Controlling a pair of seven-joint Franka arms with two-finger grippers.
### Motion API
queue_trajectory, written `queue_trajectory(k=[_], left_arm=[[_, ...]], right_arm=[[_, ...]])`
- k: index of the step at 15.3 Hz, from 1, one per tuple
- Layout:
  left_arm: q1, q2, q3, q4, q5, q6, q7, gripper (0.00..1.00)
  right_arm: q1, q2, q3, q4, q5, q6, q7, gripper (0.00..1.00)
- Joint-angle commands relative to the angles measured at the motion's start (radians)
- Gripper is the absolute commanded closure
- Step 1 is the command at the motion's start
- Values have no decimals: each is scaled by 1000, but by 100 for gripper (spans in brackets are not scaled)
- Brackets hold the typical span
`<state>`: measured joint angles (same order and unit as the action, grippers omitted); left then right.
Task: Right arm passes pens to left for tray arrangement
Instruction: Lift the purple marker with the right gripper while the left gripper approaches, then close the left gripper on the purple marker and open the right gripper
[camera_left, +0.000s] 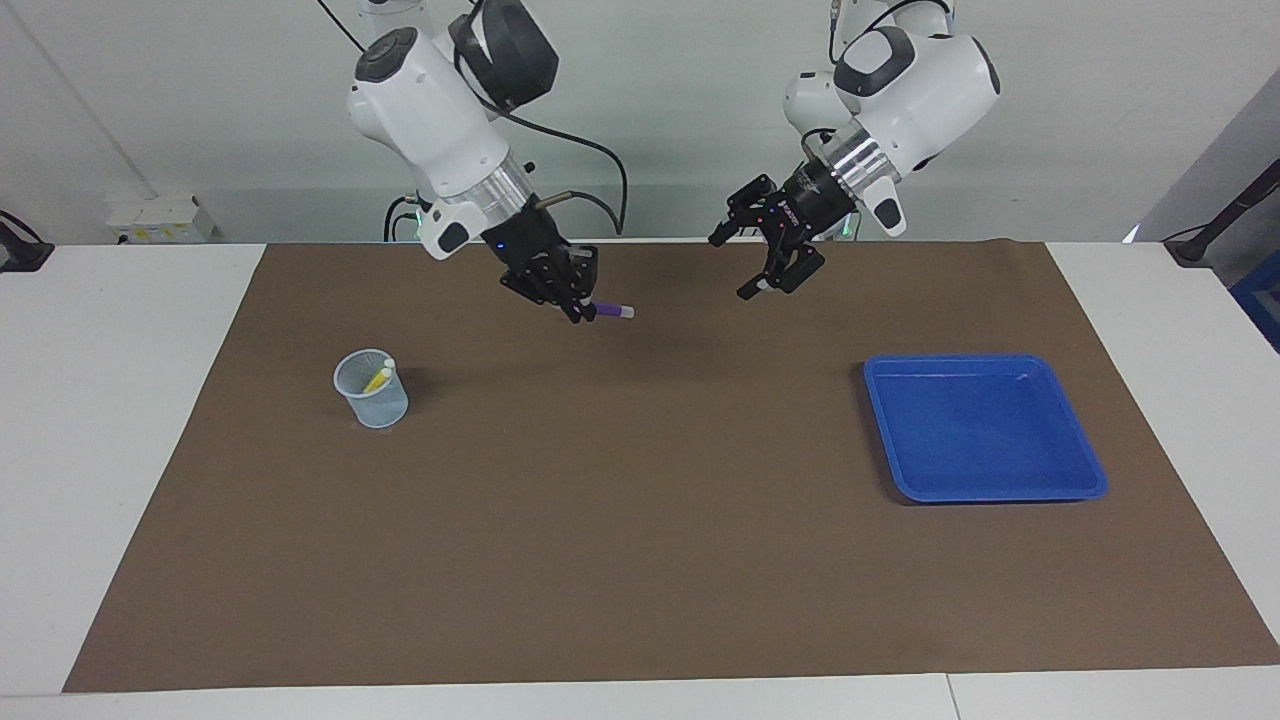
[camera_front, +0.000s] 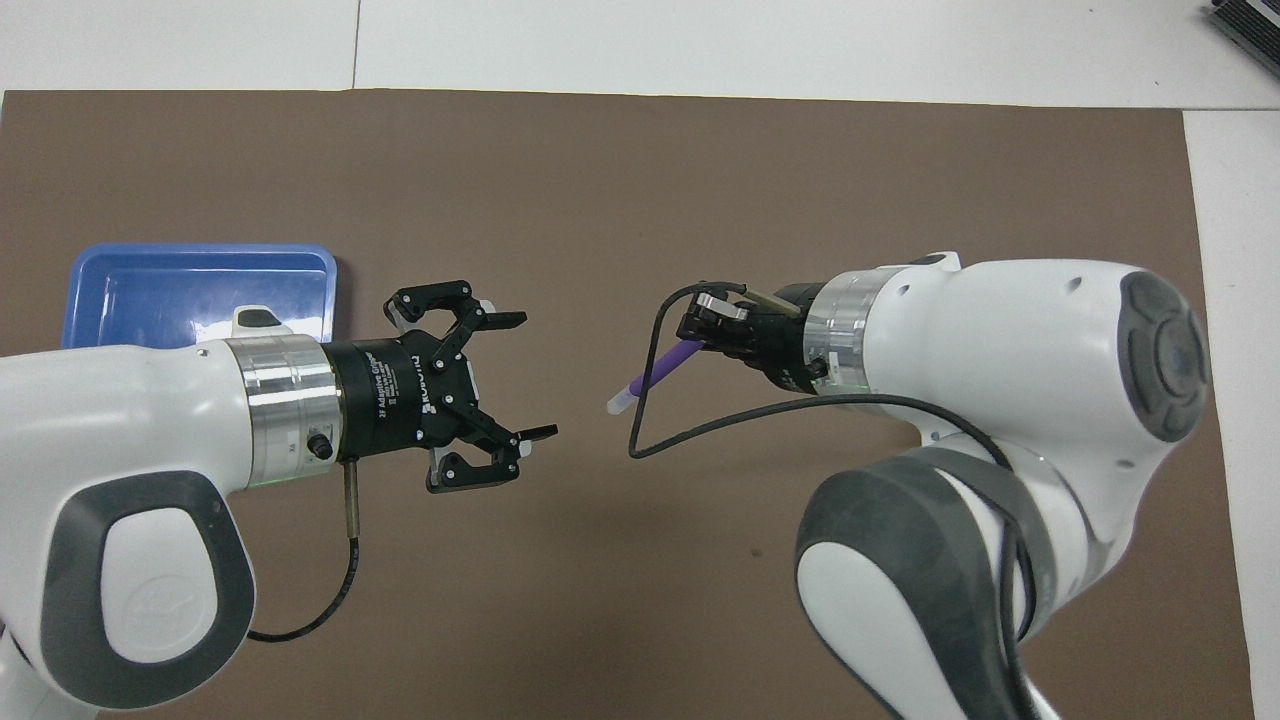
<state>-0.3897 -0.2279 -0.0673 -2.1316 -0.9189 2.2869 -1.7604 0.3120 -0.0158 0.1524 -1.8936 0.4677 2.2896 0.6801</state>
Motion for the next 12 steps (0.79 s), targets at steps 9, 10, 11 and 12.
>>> queue_trajectory(k=[9,10,11,12], left_arm=[[-190,-48,12,-165,-26,345,-47,0],[-207,-36,12,-168,-26,385,-53,0],[-218,-27,12,-171,-26,407,-53,0],[-218,-24,12,-171,-26,410,-53,0]], right_arm=[[108,-59,-2,-91,32,103,138,100],[107,-59,-2,-93,34,103,136,100],[107,-61,-2,-94,34,103,134,100],[107,-59,-2,-94,32,103,134,100]])
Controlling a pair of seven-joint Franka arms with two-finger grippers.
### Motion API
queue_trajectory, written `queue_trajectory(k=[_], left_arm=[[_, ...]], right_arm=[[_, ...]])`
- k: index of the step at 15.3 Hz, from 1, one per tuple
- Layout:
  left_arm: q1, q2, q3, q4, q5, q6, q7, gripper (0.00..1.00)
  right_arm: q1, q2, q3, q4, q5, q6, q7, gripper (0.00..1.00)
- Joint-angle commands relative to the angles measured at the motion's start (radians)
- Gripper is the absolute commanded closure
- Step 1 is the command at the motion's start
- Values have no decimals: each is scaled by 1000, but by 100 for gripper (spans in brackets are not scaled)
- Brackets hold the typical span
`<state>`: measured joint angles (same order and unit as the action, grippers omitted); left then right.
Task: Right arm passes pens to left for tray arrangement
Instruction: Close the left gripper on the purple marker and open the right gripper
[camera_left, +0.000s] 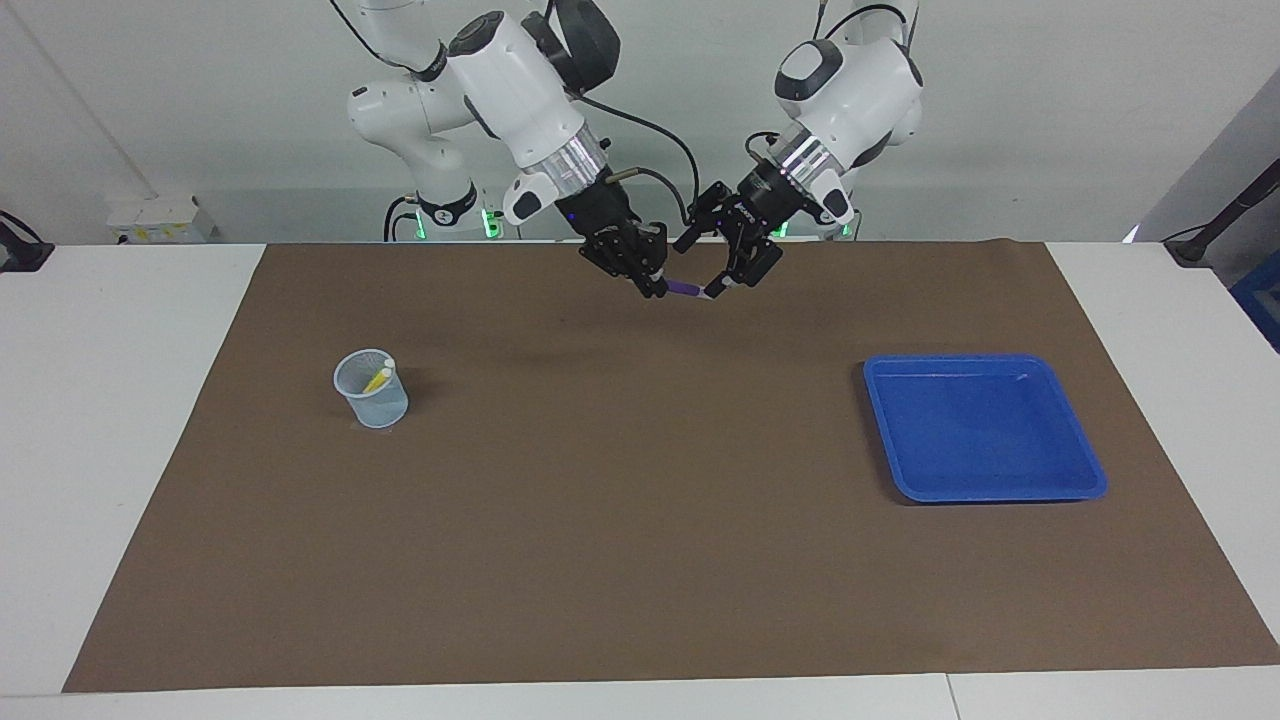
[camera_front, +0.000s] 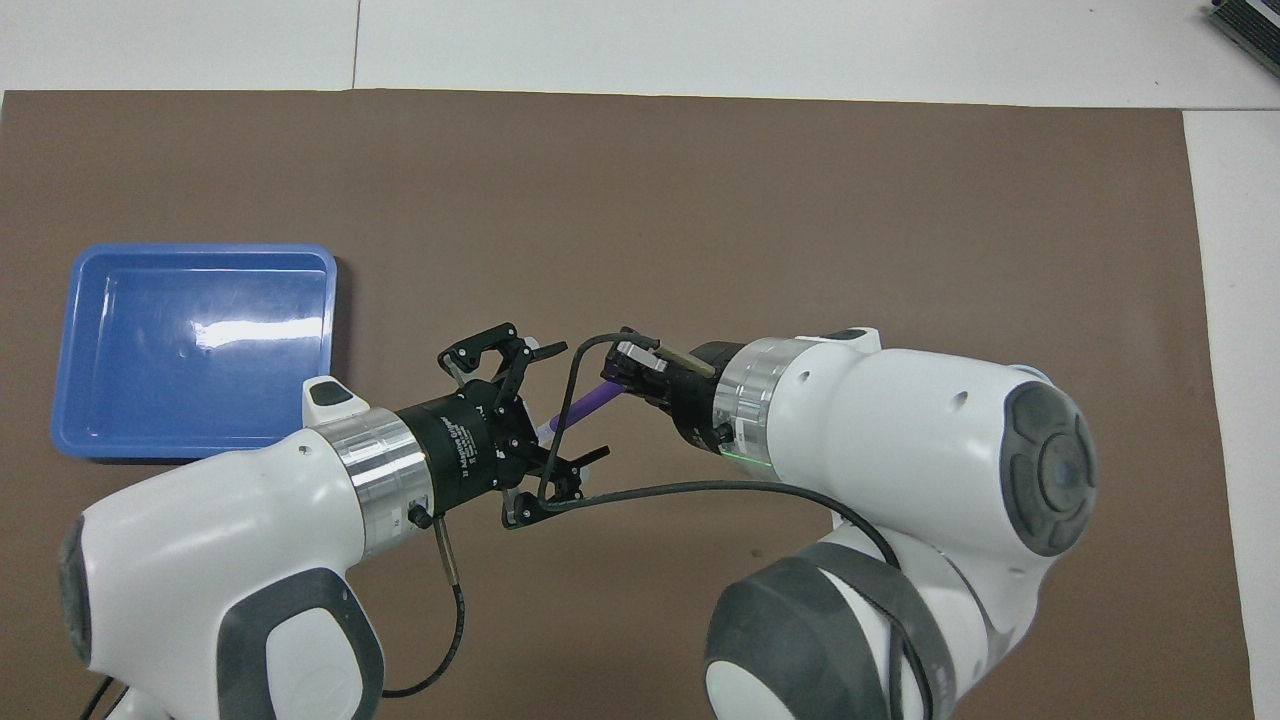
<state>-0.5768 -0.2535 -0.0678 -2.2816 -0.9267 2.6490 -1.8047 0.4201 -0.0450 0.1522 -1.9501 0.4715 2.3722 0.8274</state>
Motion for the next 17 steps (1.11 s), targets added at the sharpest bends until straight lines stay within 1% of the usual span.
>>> queue_trajectory(k=[1,5,9,13,14,15,17], left_arm=[[-32,6,13,-21,-18,48,-8,0],[-34,5,14,-29,-18,46,5,0],[-35,3,14,-39,-17,45,19,10],[-35,2,13,-39,-17,45,21,40],[-35,2,13,-39,-17,45,21,46],[-35,2,13,-39,-17,45,21,50],[-35,2,13,-39,-17,45,22,54]], right_arm=[[-3,-30,-2,-38,29,22,-13,100],[-7,-29,-2,-38,29,24,-33,100],[-11,-27,-2,-36,30,25,-37,100],[-15,-27,-3,-36,30,25,-39,100],[-14,-29,-2,-38,30,22,-39,100],[-15,-29,-2,-36,30,21,-40,100],[-17,-27,-3,-36,30,21,-43,100]])
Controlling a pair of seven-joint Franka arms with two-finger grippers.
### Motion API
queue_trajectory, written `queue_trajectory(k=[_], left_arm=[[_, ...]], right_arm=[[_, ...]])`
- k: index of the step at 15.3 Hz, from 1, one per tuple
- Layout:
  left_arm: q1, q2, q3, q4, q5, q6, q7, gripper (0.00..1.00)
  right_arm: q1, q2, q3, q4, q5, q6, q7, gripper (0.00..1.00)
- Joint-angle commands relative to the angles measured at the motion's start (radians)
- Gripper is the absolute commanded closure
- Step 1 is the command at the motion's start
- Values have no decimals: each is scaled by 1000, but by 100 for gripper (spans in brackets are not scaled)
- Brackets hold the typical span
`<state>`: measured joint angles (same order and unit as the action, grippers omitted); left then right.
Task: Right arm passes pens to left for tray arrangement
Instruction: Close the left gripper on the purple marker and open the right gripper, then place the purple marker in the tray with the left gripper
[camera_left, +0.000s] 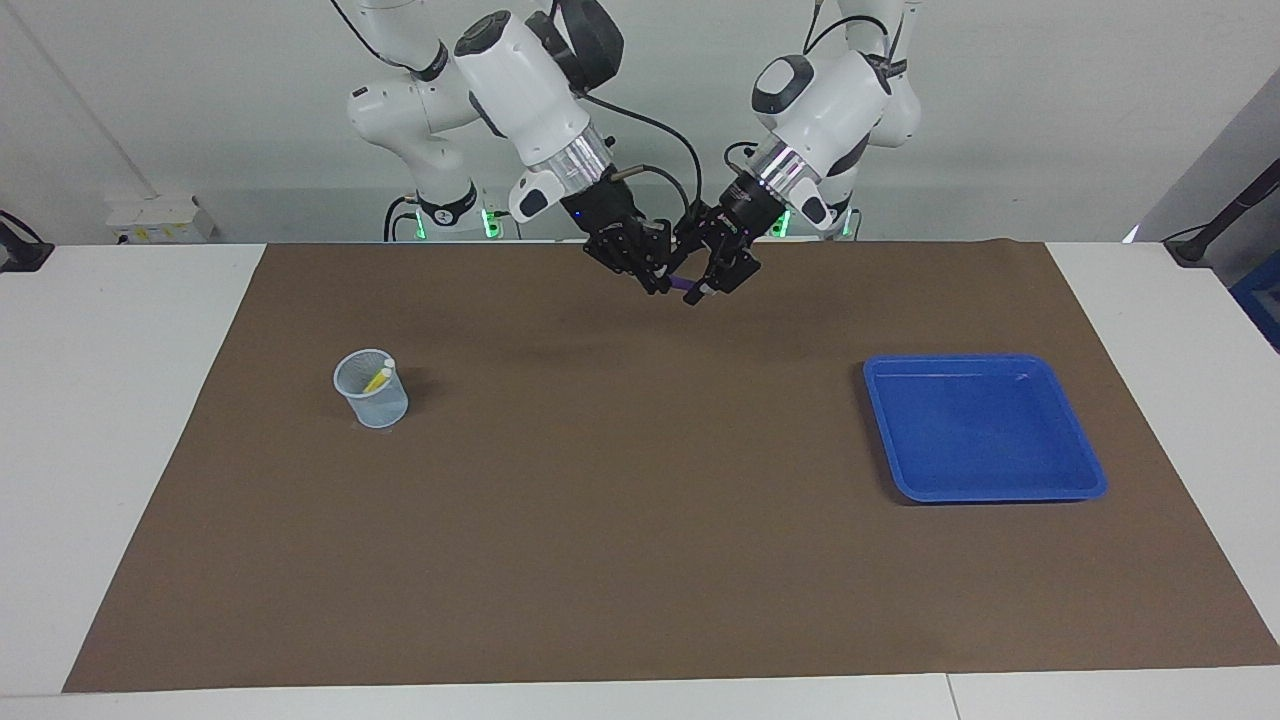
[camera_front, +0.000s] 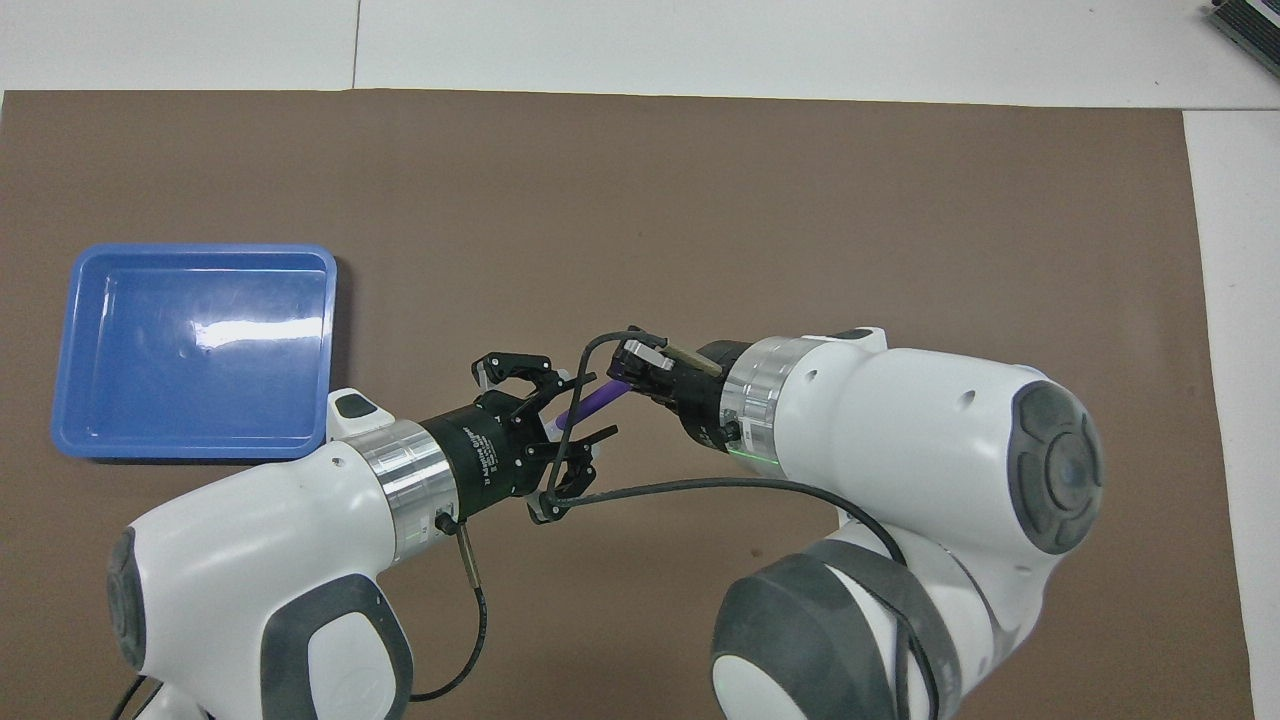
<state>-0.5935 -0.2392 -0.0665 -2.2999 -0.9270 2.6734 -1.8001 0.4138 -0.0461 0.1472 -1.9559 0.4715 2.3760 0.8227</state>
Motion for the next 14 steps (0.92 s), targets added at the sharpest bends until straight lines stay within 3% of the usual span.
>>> queue_trajectory(k=[1,4,7,10,11,14], left_arm=[[-19,-12,11,-21,-16,19,18,56],[-19,-12,11,-21,-16,17,16,68],[-19,-12,11,-21,-16,16,13,100],[-19,-11,11,-16,-16,13,7,100],[-19,-11,11,-16,-16,13,5,100],[-19,-11,11,-16,-16,10,4,100]], right_arm=[[-12,-26,2,-31,30,18,-39,100],[-13,-26,2,-32,30,14,-39,100],[-29,-26,2,-31,30,11,-40,100],[-29,-26,2,-31,30,9,-39,97],[-29,-26,2,-31,30,9,-39,90],[-30,-24,2,-31,30,8,-39,15]])
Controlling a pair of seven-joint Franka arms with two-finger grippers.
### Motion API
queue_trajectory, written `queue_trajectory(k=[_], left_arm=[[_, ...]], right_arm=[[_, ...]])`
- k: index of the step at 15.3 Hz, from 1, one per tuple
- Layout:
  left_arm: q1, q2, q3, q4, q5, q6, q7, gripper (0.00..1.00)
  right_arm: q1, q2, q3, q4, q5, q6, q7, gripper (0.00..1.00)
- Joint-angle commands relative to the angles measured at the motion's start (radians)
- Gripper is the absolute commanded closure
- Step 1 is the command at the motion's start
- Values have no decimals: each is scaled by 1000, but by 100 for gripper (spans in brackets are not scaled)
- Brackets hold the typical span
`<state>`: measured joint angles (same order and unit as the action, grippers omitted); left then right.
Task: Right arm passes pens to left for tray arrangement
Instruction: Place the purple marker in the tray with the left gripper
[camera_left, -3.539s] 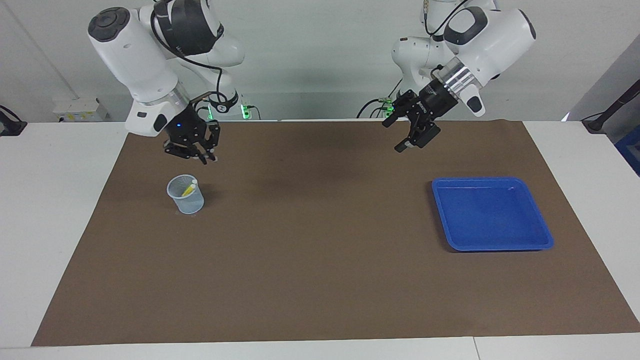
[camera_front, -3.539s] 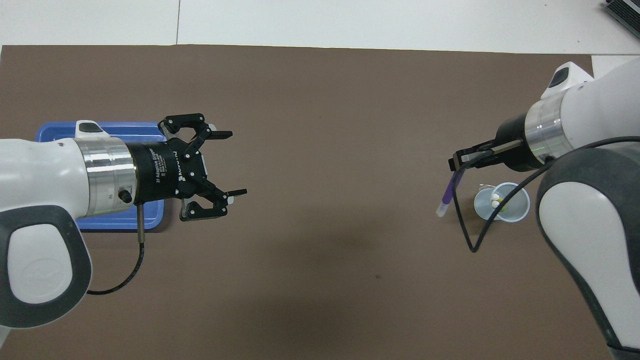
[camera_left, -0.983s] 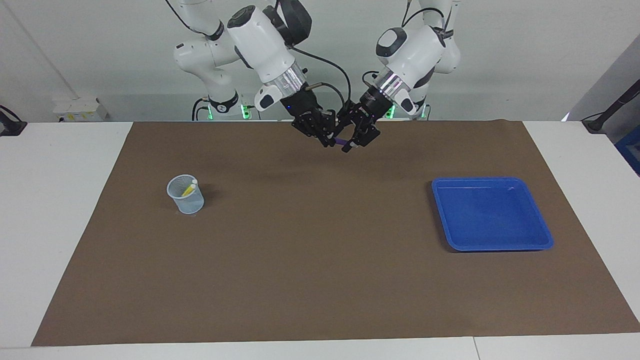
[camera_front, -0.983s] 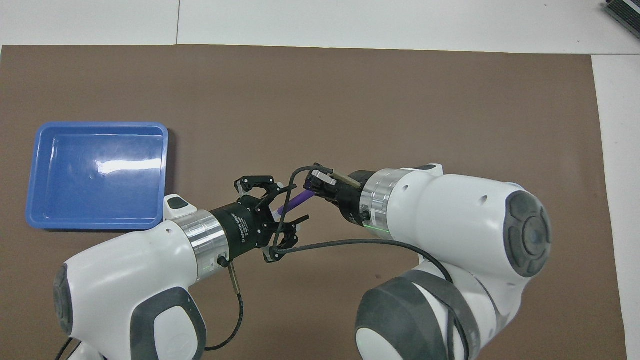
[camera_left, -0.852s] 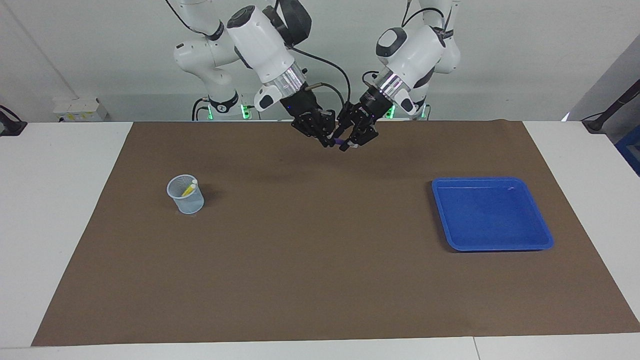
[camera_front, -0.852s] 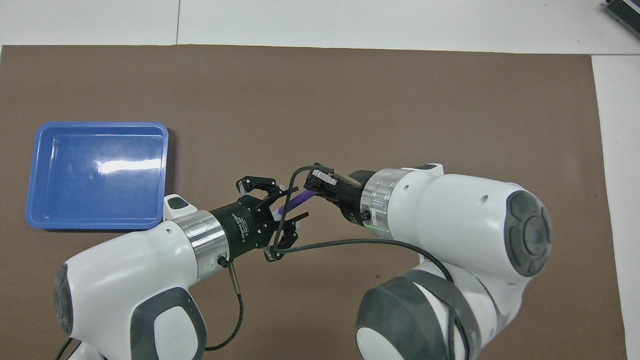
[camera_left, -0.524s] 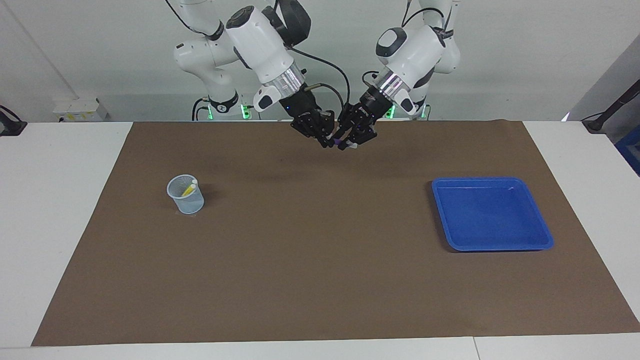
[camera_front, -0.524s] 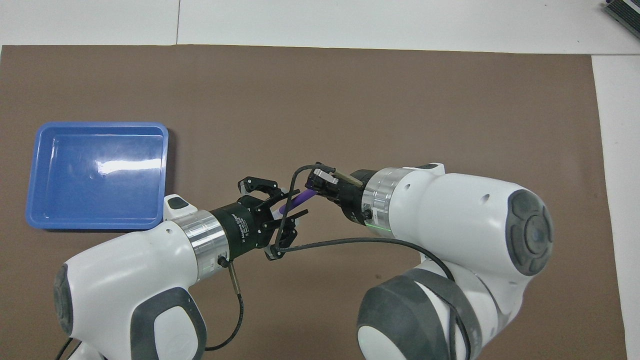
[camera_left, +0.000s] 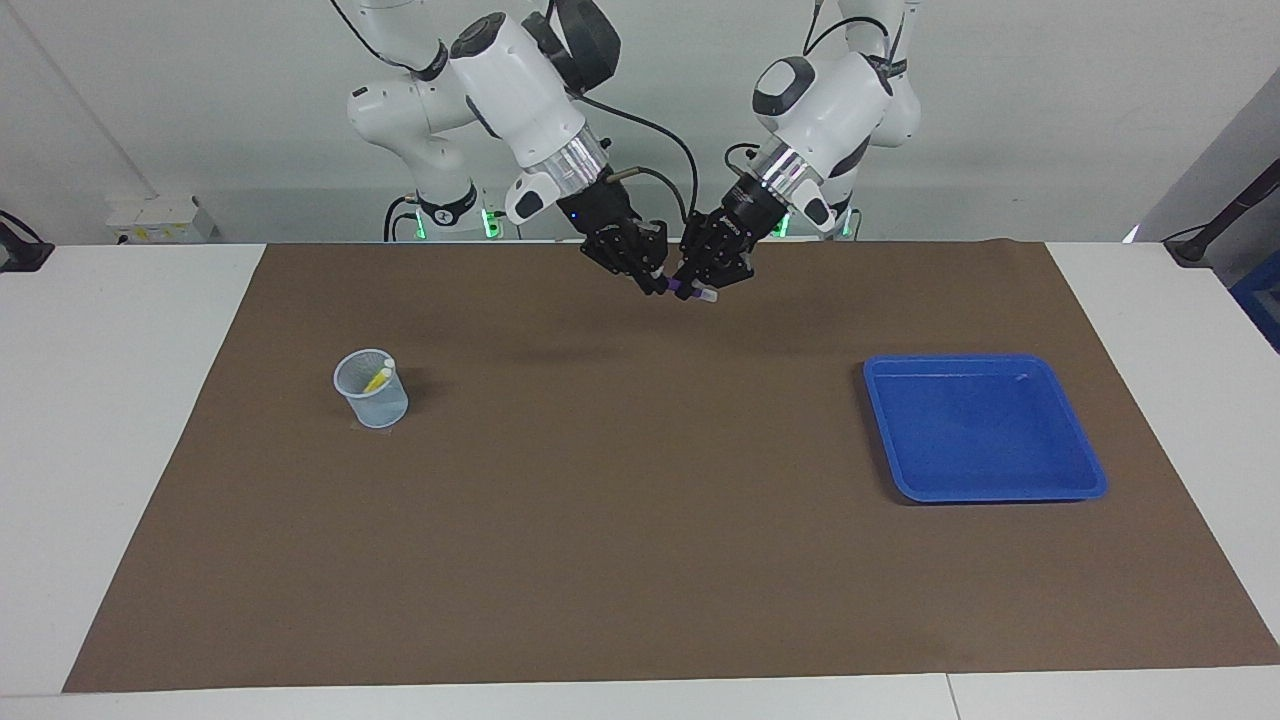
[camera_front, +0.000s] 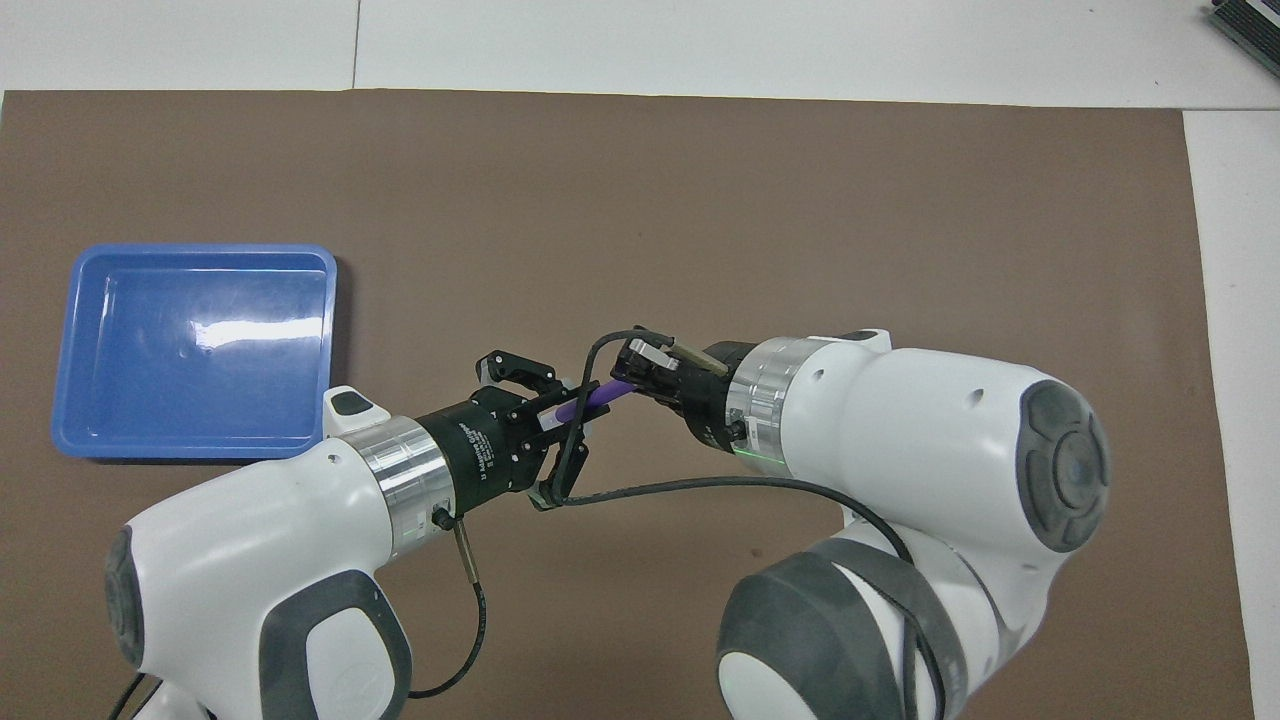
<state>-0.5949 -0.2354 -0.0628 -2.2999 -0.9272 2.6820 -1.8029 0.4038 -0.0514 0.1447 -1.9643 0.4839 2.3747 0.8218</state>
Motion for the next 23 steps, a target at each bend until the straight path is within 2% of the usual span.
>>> queue_trajectory(k=[1,4,7,11,13,16,19,20,23], left_arm=[[-17,-15,8,-16,-16,1,7,100],[-17,-15,8,-16,-15,1,11,100],[-14,-19,8,-19,-13,-25,138,100],[38,-38,12,-15,-5,-239,492,100],[52,-48,12,-13,62,-344,671,100],[63,-58,12,-3,259,-491,874,100],[96,-68,20,5,428,-615,1089,100],[127,-71,20,5,476,-654,1172,100],[219,-78,20,5,609,-738,1412,100]], right_arm=[[-22,-18,1,-21,18,8,-39,0],[-62,-19,-2,-21,15,-37,-151,0],[-149,-25,-4,-22,5,-161,-436,0],[-249,-24,-4,-34,-97,-273,-764,0],[-286,-21,-2,-35,-197,-316,-883,0],[-306,-16,-4,-54,-342,-339,-984,14],[-356,1,-4,-70,-488,-364,-981,40],[-399,8,-2,-74,-522,-364,-980,44],[-512,54,-2,-74,-533,-364,-963,44]])
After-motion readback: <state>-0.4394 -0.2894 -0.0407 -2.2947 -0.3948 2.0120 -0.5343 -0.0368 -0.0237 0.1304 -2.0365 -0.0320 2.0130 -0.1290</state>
